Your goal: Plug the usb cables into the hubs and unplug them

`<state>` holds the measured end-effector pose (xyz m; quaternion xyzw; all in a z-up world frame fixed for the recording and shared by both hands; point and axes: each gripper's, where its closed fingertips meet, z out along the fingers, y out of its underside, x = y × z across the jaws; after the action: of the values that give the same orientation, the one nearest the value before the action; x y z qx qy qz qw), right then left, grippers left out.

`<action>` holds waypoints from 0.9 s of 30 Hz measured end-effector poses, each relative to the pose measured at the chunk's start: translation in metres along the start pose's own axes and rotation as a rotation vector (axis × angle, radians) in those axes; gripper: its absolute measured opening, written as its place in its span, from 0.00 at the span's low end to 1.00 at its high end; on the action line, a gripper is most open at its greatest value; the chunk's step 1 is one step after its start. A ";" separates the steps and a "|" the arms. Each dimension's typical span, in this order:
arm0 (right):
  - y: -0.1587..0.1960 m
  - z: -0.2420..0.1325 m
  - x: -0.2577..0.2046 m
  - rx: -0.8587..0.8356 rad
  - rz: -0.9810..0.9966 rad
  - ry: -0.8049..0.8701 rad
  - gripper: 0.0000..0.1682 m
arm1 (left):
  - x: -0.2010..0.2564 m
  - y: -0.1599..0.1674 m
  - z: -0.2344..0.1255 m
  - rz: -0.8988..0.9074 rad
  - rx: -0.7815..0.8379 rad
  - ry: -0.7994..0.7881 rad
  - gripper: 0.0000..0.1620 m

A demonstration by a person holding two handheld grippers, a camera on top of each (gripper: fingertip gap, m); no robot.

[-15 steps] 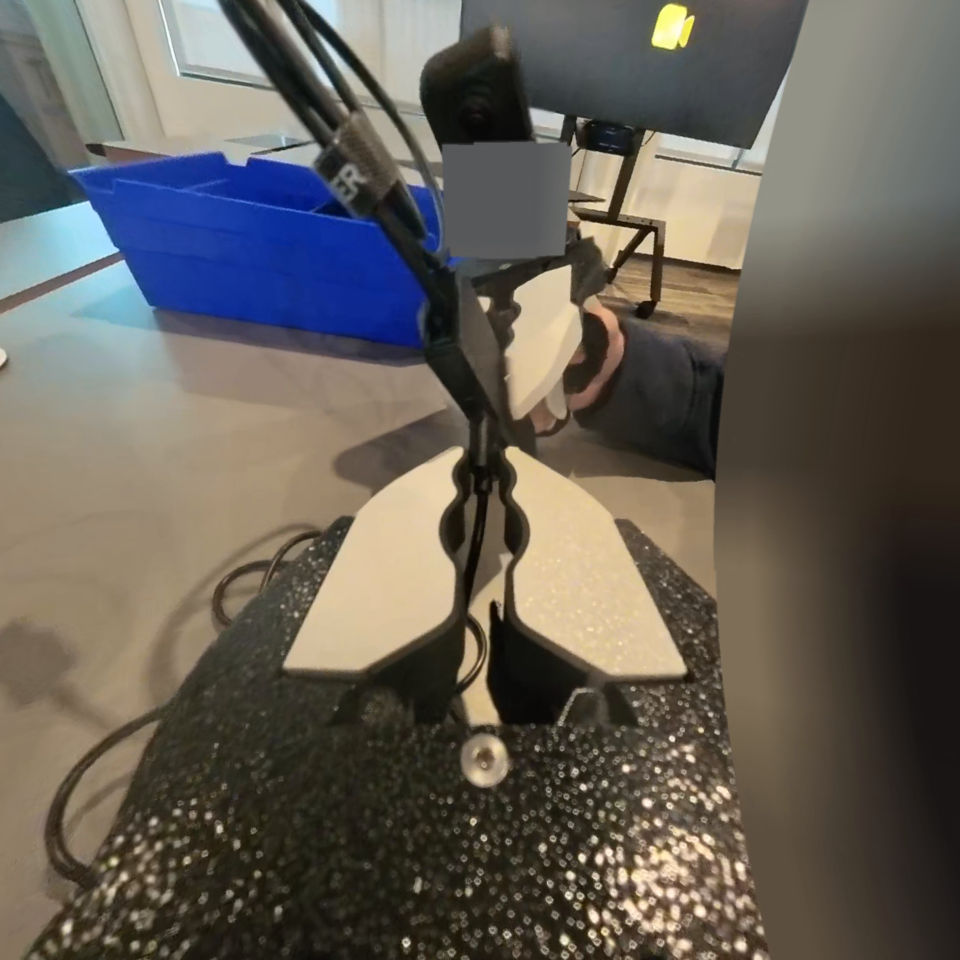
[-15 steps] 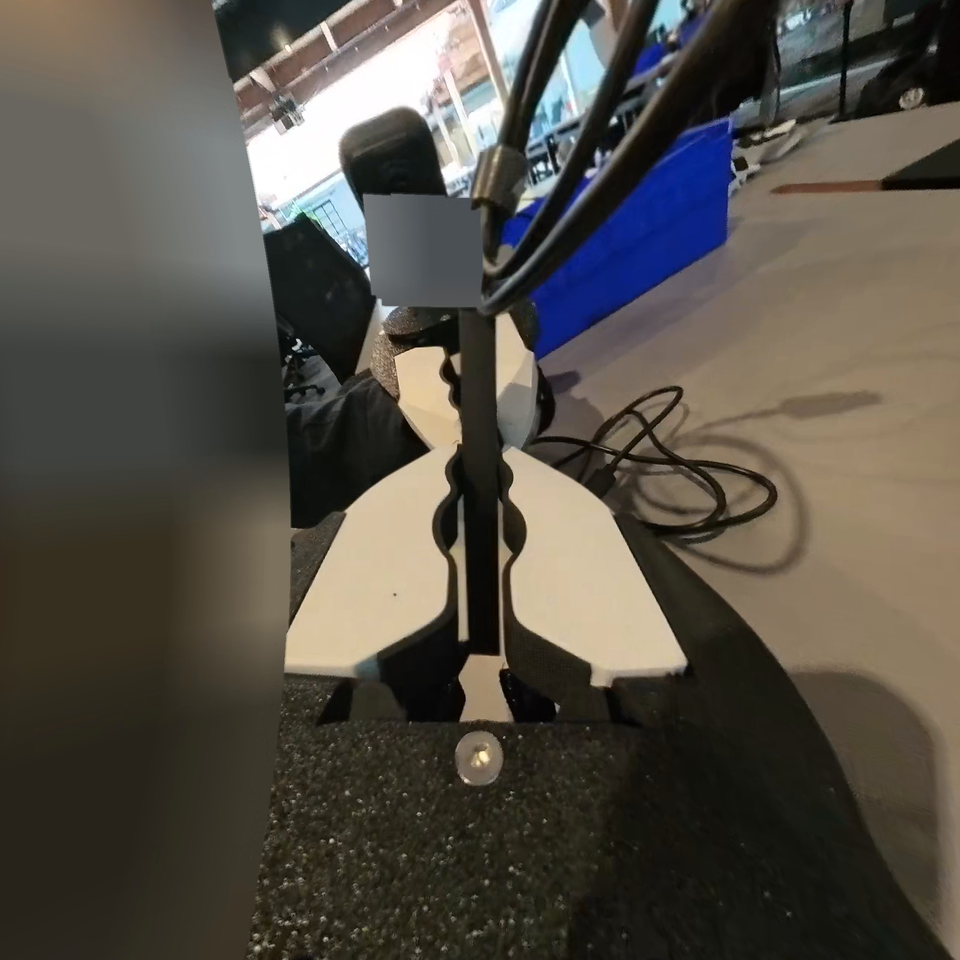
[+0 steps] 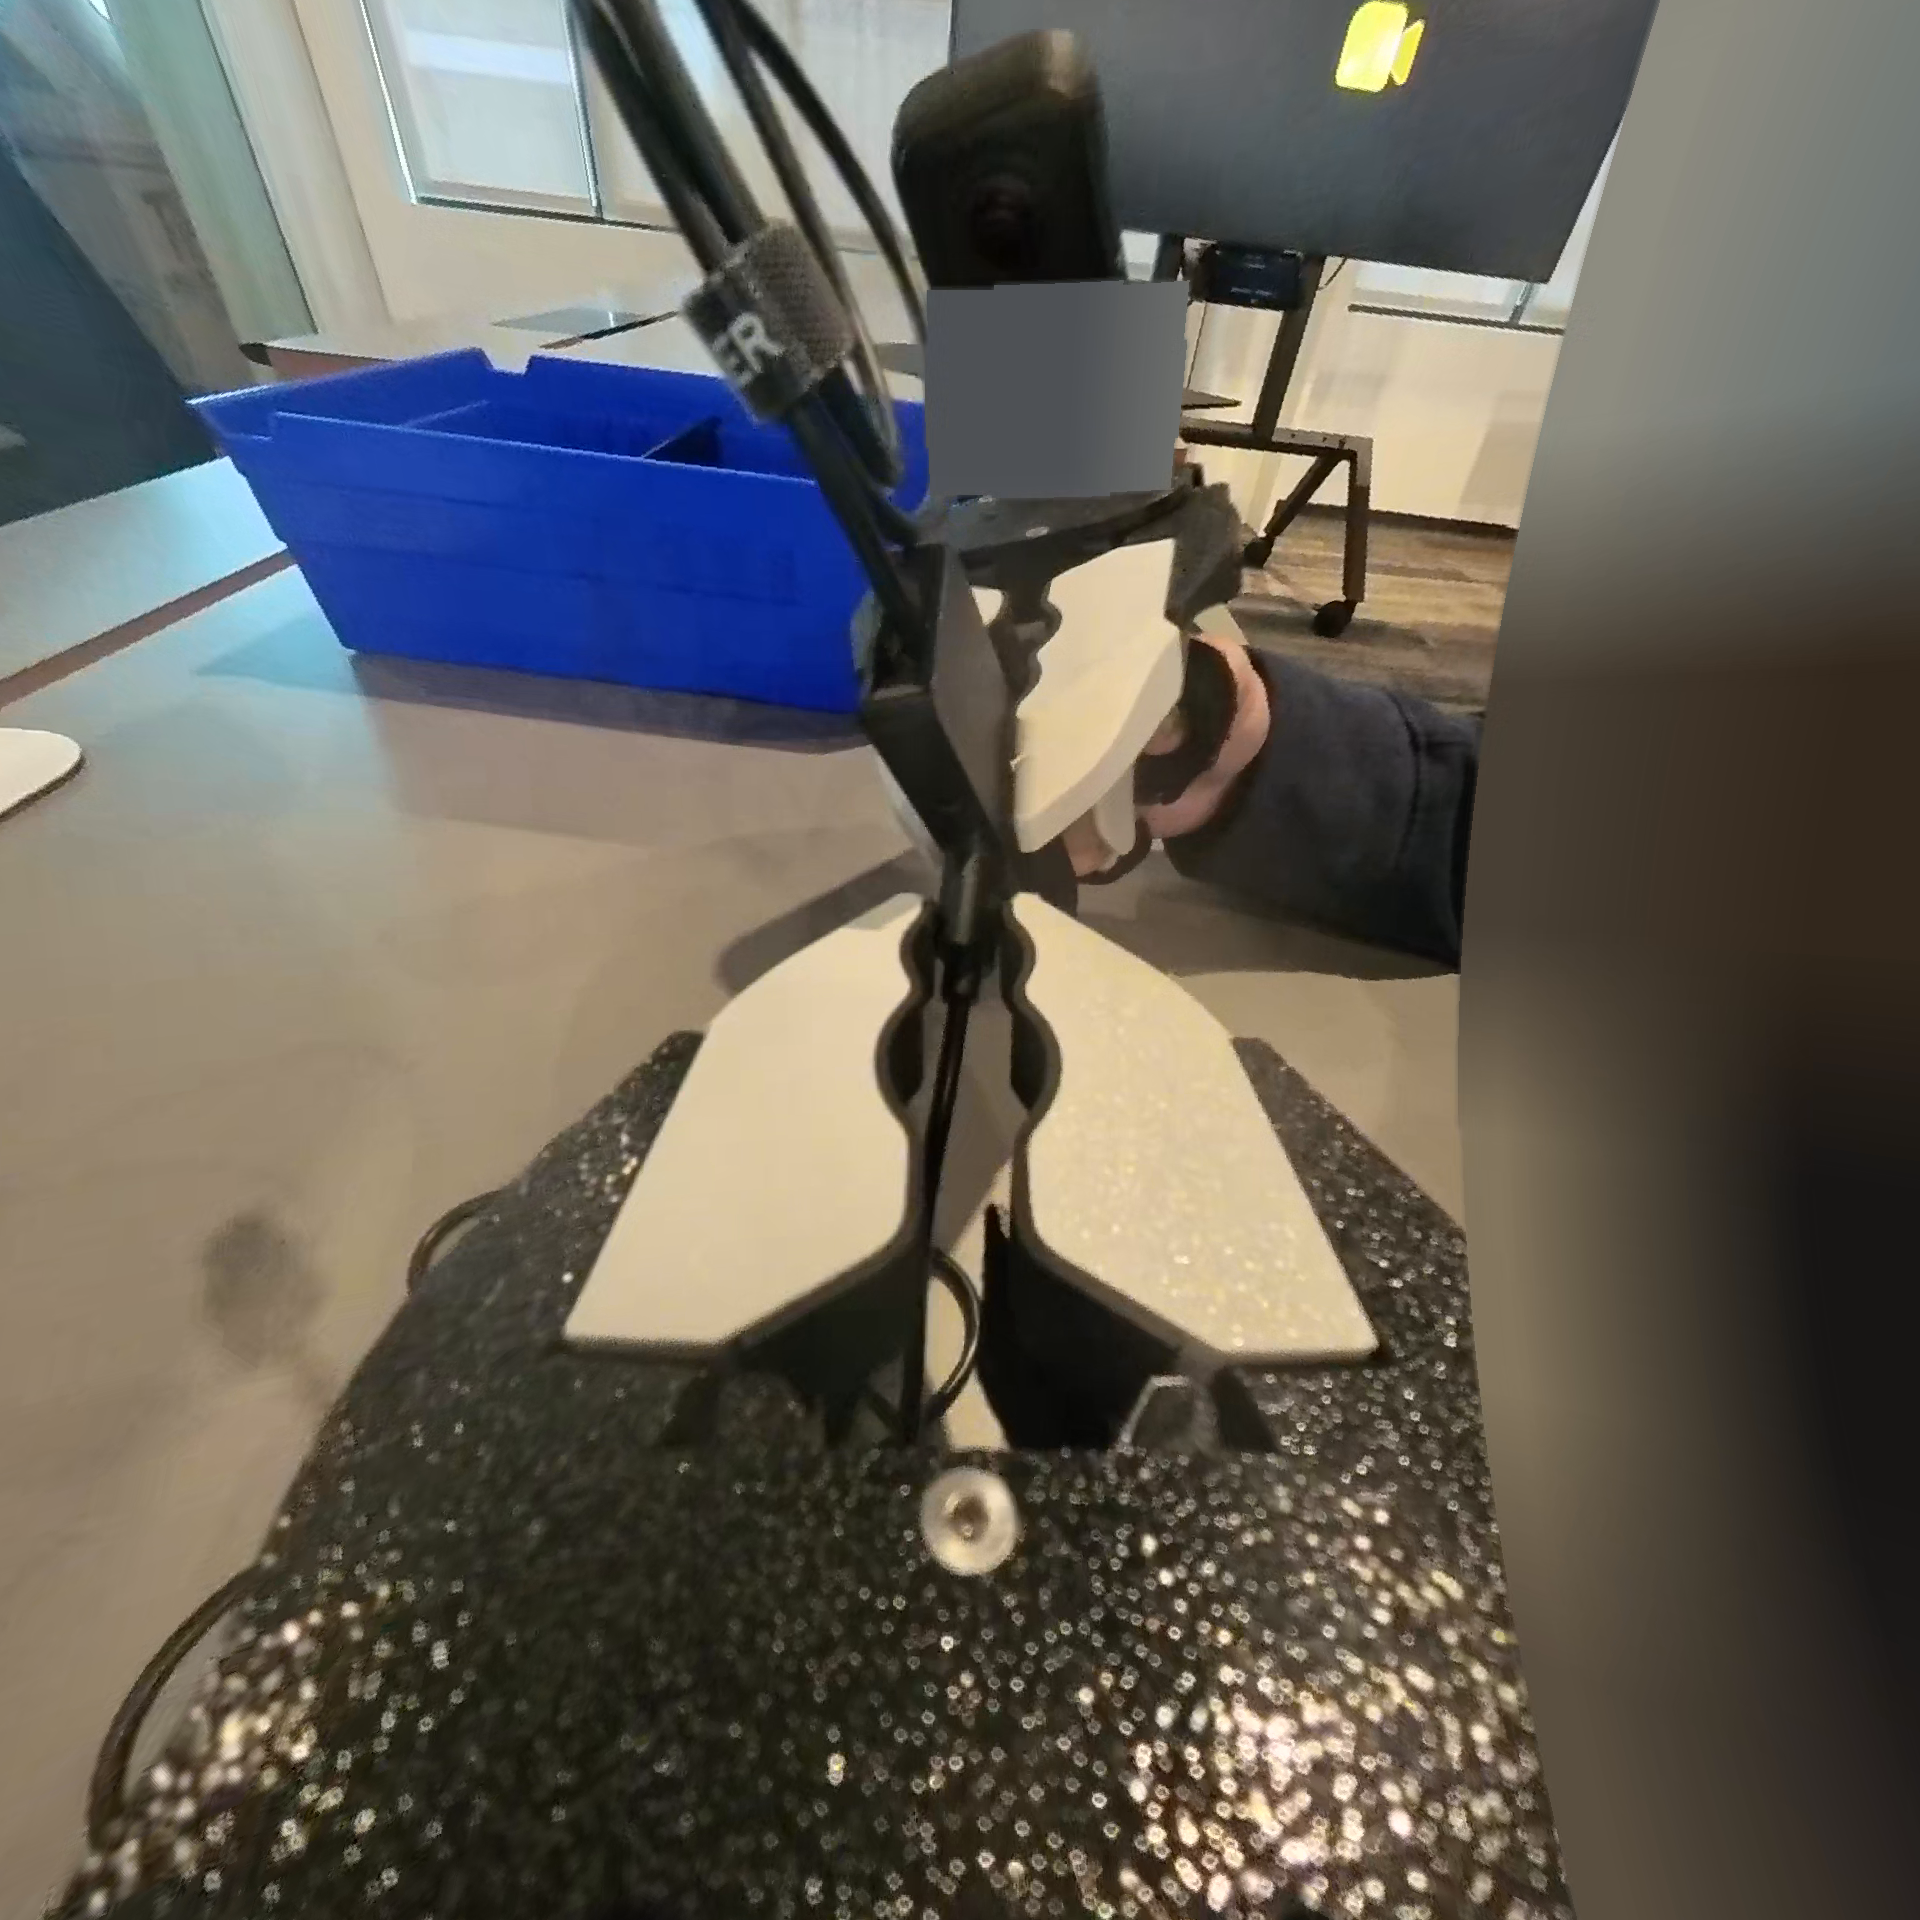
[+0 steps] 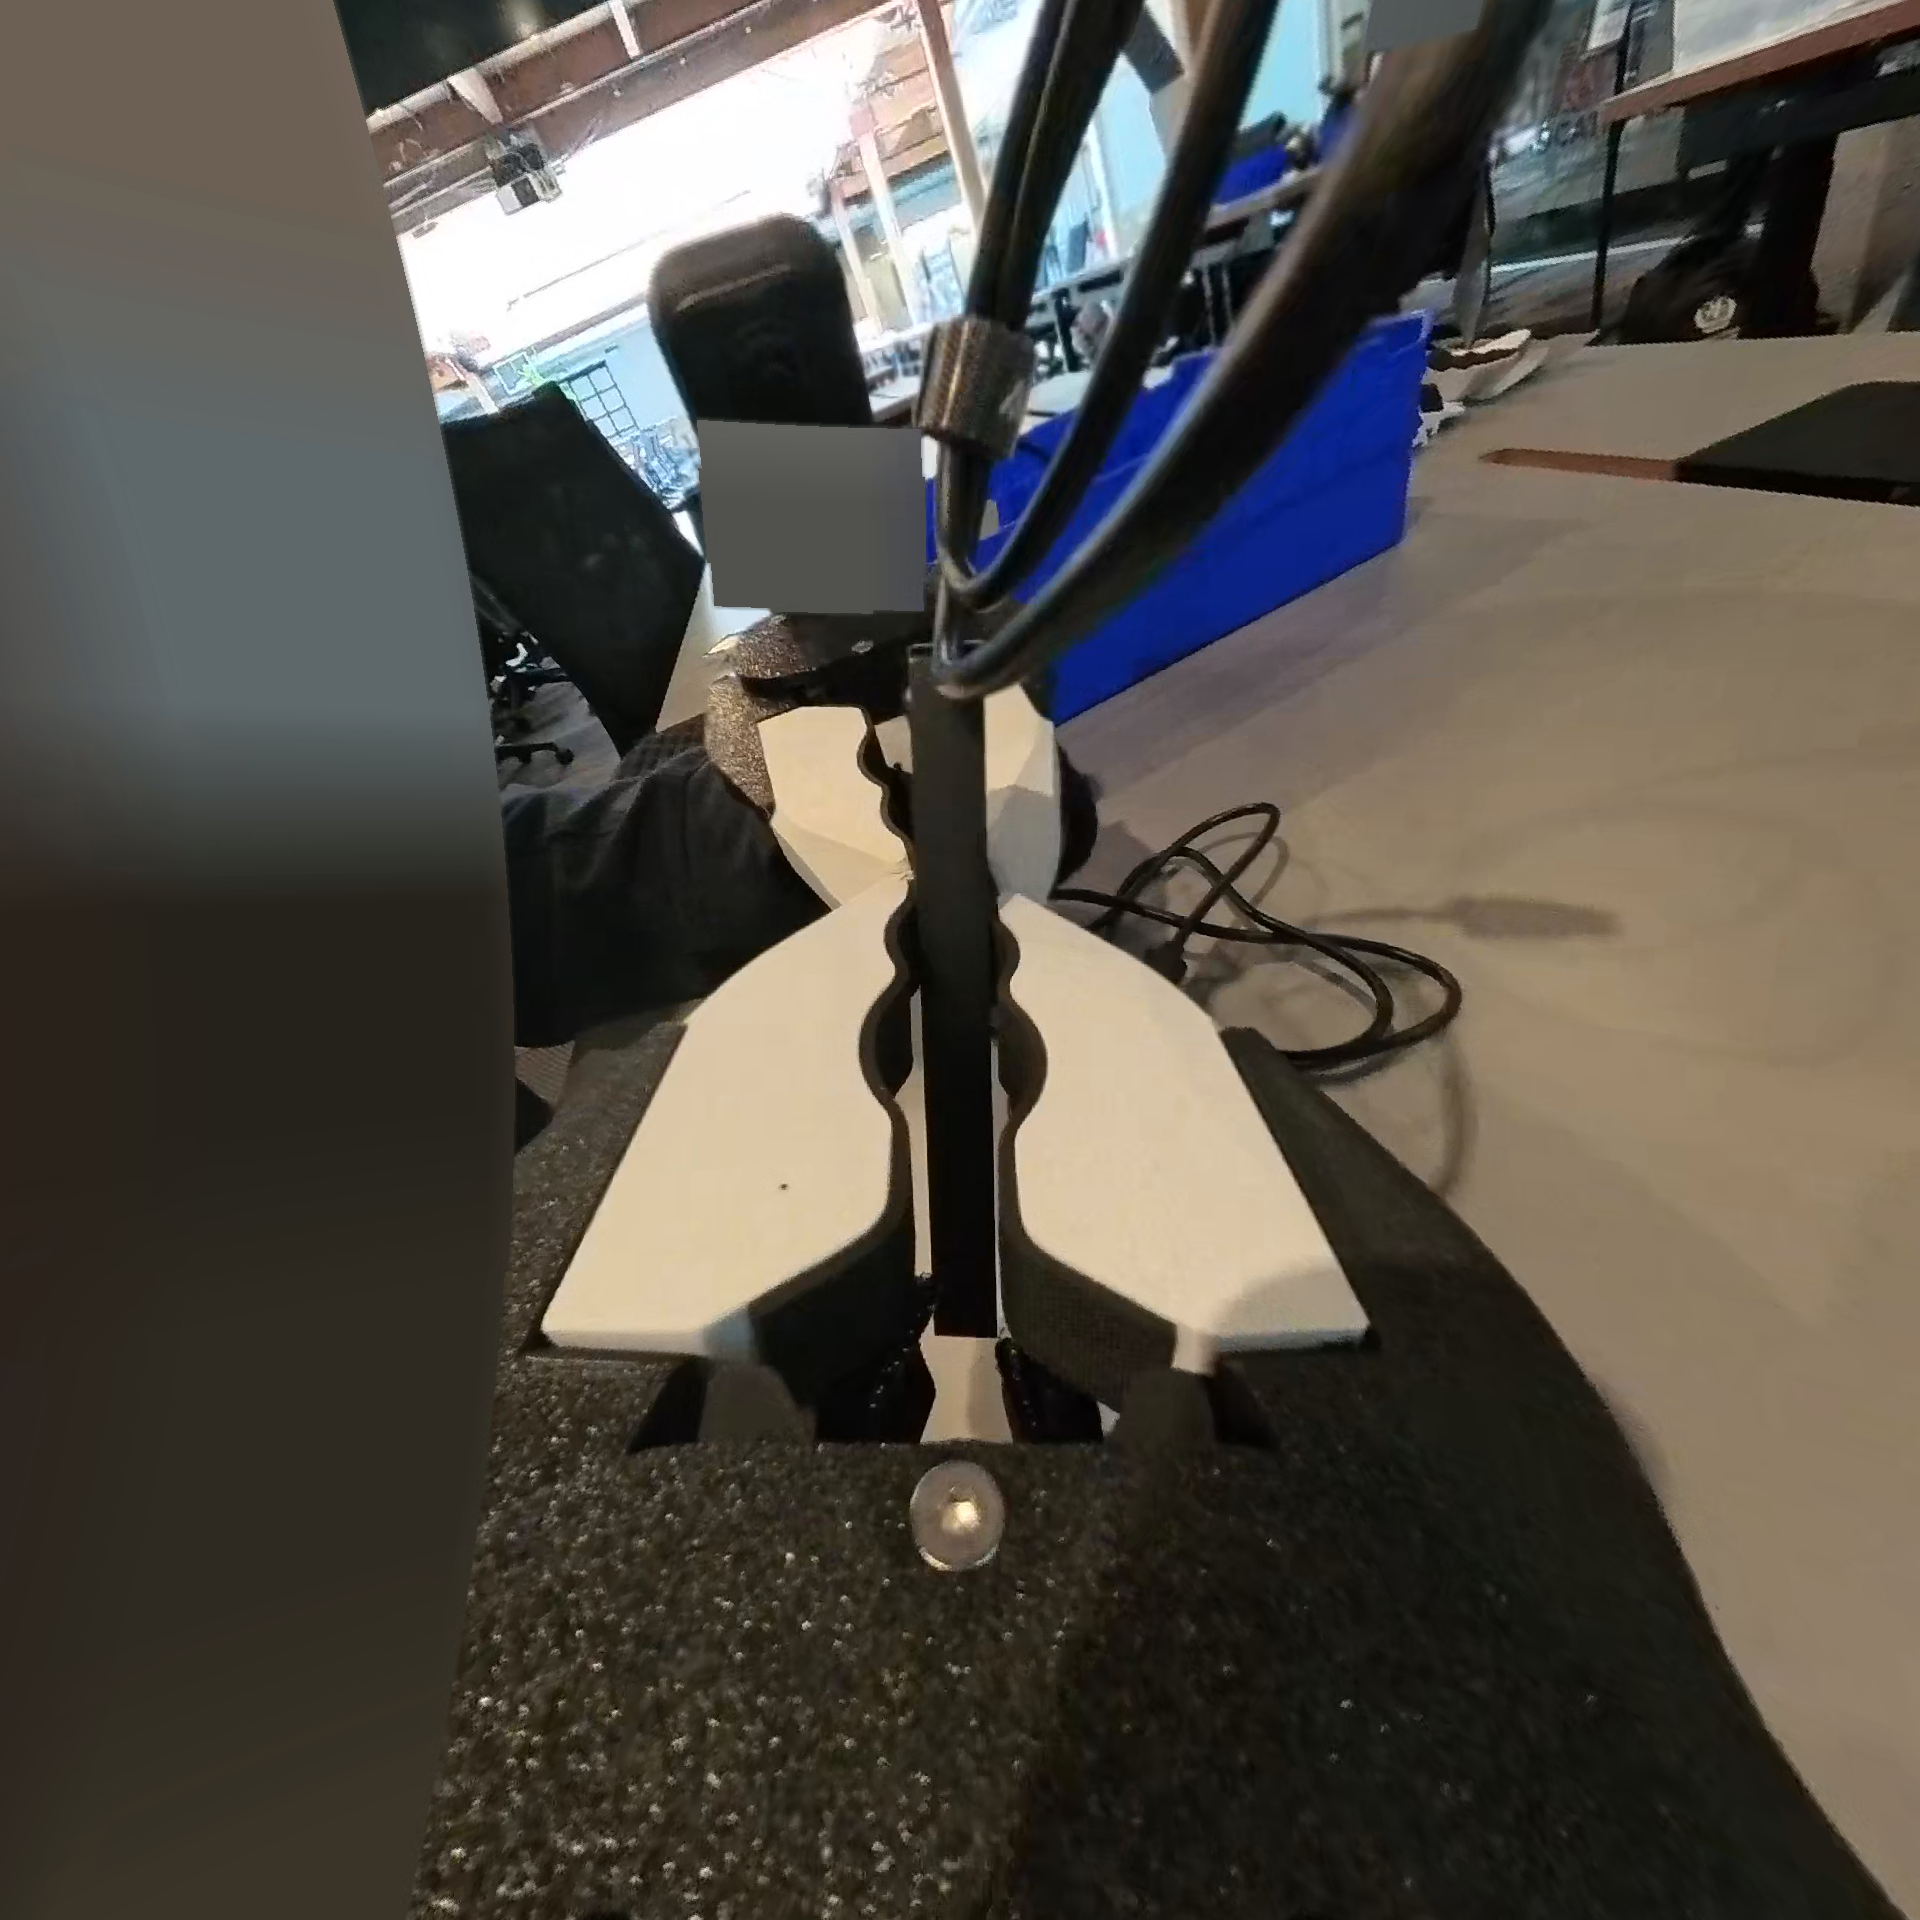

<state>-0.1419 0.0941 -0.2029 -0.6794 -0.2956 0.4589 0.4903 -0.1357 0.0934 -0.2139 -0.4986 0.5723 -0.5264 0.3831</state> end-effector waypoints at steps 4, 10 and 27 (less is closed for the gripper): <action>-0.003 -0.001 -0.006 0.013 -0.016 -0.033 0.06 | 0.007 -0.004 -0.002 -0.011 0.003 0.055 0.05; -0.002 0.003 -0.016 -0.013 -0.045 -0.081 0.07 | 0.015 -0.006 -0.009 -0.014 -0.028 0.128 0.05; -0.006 0.000 -0.007 -0.013 -0.123 0.033 0.06 | 0.007 -0.009 -0.006 -0.045 0.029 0.108 0.05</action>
<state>-0.1447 0.0899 -0.1952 -0.6708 -0.3316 0.4146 0.5178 -0.1411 0.0880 -0.2040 -0.4764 0.5733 -0.5692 0.3469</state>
